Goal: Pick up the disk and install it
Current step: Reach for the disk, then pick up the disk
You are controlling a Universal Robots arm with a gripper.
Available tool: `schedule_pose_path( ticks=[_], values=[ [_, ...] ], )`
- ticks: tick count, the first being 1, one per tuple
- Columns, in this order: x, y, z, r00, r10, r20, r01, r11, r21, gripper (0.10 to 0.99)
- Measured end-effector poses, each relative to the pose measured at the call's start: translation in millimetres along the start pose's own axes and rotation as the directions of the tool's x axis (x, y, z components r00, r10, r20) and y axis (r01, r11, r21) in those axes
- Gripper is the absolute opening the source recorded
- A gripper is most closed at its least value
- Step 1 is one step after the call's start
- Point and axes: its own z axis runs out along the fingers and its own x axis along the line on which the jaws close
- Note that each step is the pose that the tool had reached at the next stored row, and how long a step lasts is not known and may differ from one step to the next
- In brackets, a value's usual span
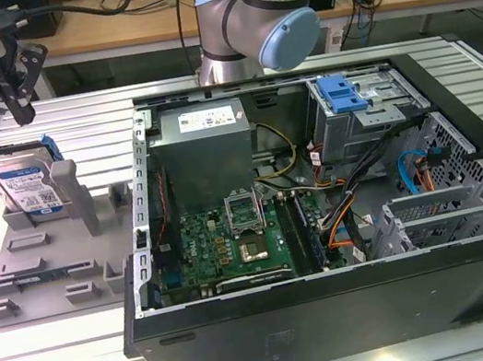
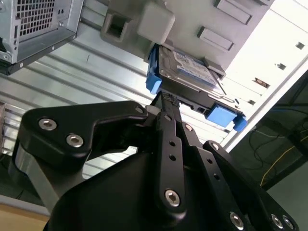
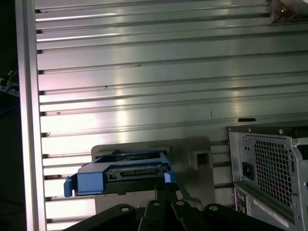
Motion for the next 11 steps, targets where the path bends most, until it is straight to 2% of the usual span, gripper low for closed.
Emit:
schedule_pose_path(
  ticks=[11],
  values=[
    [0.1, 0.0, 0.0, 1.0, 0.0, -0.0004, 0.0, 1.0, 0.0, 0.106]
  ],
)
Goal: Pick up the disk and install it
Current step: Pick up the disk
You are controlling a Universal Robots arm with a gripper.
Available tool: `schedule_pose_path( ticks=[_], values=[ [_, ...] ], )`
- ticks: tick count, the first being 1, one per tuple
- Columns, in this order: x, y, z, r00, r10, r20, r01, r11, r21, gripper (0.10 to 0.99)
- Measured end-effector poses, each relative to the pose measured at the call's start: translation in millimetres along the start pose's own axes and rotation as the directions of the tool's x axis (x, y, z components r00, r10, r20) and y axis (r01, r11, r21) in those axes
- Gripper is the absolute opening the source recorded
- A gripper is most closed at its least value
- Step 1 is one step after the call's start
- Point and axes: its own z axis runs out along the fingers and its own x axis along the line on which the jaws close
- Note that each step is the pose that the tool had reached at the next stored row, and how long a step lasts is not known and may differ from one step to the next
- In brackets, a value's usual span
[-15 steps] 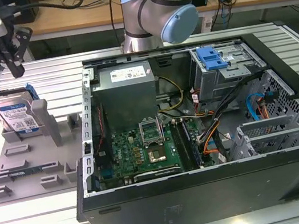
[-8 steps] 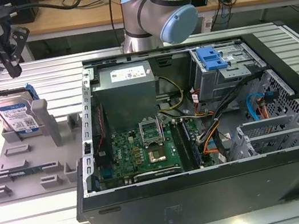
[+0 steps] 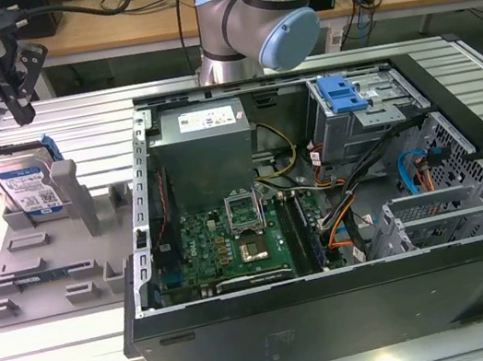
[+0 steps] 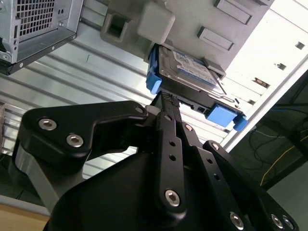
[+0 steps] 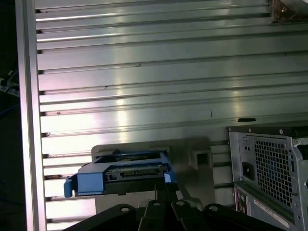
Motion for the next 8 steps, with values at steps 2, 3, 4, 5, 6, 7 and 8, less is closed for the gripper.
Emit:
schedule_pose_path(
  ticks=[2, 3, 4, 5, 6, 7, 8],
  values=[
    [0.0, 0.0, 0.0, 1.0, 0.0, 0.0, 0.0, 1.0, 0.0, 0.106],
    [0.0, 0.0, 0.0, 1.0, 0.0, -0.0001, 0.0, 1.0, 0.0, 0.106],
    [0.0, 0.0, 0.0, 1.0, -0.007, -0.0004, 0.007, 1.0, 0.0, 0.106],
    [0.0, 0.0, 0.1, 0.9992, -0.039, -0.0017, 0.039, 0.9993, 0.0, 0.106],
    [0.0, 0.0, 0.1, 0.9983, -0.059, -0.0026, 0.059, 0.9983, 0.0, 0.106],
    [0.0, 0.0, 0.1, 0.9967, -0.082, -0.0036, 0.082, 0.9967, 0.0, 0.106],
    [0.0, 0.0, 0.1, 0.9952, -0.097, -0.0043, 0.097, 0.9952, 0.0, 0.106]
  ],
)
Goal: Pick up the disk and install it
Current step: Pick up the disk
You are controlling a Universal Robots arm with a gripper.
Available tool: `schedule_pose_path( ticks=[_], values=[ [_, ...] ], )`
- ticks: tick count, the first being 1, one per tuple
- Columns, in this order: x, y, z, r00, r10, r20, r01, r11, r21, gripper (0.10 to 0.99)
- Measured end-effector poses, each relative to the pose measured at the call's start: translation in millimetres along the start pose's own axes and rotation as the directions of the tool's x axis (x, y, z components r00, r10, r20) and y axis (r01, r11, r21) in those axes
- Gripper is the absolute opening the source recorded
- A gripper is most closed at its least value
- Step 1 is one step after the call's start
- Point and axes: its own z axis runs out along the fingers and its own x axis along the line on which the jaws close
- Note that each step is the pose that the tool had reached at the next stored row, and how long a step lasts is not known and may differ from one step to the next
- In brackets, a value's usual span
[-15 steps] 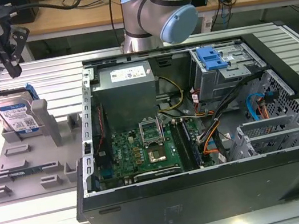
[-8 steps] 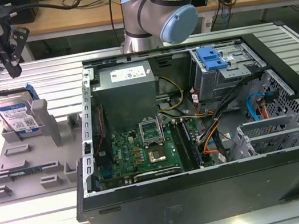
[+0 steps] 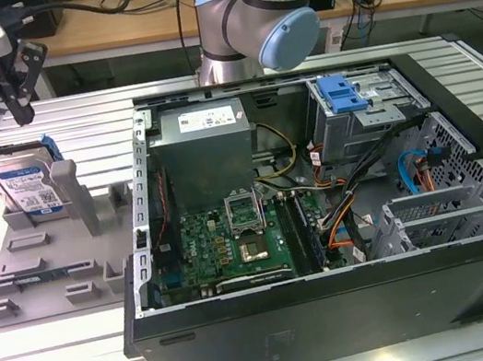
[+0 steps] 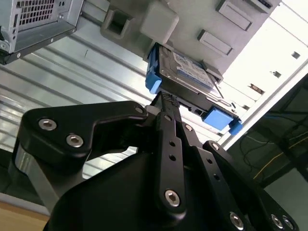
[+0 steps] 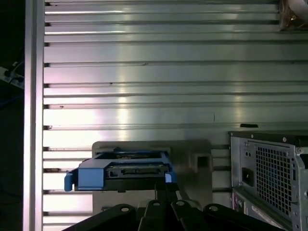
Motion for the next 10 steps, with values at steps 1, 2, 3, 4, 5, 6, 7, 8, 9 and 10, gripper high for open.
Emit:
schedule_pose_path(
  ticks=[1, 2, 3, 4, 5, 6, 7, 8, 9, 10],
  values=[
    [0.0, 0.0, 0.1, 0.9998, -0.019, -0.0008, 0.019, 0.9998, 0.0, 0.106],
    [0.0, 0.0, 0.2, 0.9987, -0.051, -0.0022, 0.051, 0.9987, 0.0, 0.106],
    [0.0, 0.0, 0.4, 0.9969, -0.079, -0.0033, 0.079, 0.9969, 0.0, 0.106],
    [0.0, 0.0, 0.4, 0.9953, -0.097, -0.0042, 0.097, 0.9953, 0.0, 0.106],
    [0.0, 0.0, 0.5, 0.9933, -0.116, -0.005, 0.116, 0.9933, 0.0, 0.106],
    [0.0, 0.0, 0.6, 0.9895, -0.144, -0.0063, 0.144, 0.9895, 0.0, 0.106],
    [0.0, 0.0, 0.6, 0.9865, -0.164, -0.0072, 0.164, 0.9865, -0.001, 0.106],
    [0.0, 0.0, 0.6, 0.981, -0.194, -0.0084, 0.194, 0.9811, -0.001, 0.106],
    [0.0, 0.0, 0.7, 0.9775, -0.211, -0.0091, 0.211, 0.9775, -0.001, 0.106],
    [0.0, 0.0, 0.7, 0.973, -0.23, -0.01, 0.23, 0.9731, -0.001, 0.106]
  ],
)
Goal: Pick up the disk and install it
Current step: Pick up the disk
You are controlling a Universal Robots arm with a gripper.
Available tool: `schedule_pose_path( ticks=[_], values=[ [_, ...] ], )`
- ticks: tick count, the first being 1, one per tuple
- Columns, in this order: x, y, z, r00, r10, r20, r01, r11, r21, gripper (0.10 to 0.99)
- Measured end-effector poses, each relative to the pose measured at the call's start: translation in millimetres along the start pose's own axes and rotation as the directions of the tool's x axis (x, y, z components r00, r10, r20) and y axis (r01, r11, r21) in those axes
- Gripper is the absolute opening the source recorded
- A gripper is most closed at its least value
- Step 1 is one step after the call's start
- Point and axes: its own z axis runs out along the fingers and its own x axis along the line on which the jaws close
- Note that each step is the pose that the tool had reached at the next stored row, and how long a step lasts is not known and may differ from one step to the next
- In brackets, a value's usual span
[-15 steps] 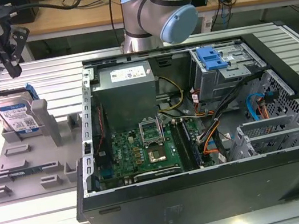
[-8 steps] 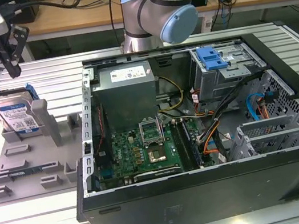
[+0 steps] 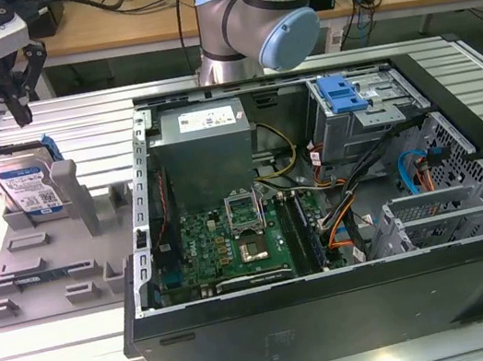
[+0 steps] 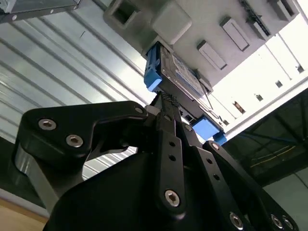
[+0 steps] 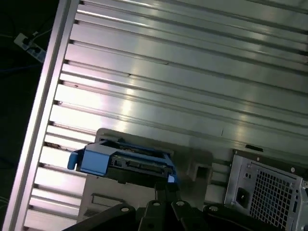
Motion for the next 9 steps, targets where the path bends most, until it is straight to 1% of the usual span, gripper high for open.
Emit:
schedule_pose_path(
  ticks=[2, 4, 7, 9],
  values=[
    [0.0, 0.0, 0.1, 0.9976, -0.07, -0.003, 0.07, 0.9976, 0.0, 0.106],
    [0.0, 0.0, 0.1, 0.9939, -0.11, -0.0048, 0.11, 0.9939, 0.0, 0.106],
    [0.0, 0.0, 0.1, 0.9847, -0.174, -0.0076, 0.174, 0.9848, -0.001, 0.106],
    [0.0, 0.0, 0.1, 0.9755, -0.22, -0.0096, 0.22, 0.9755, -0.001, 0.106]
  ],
)
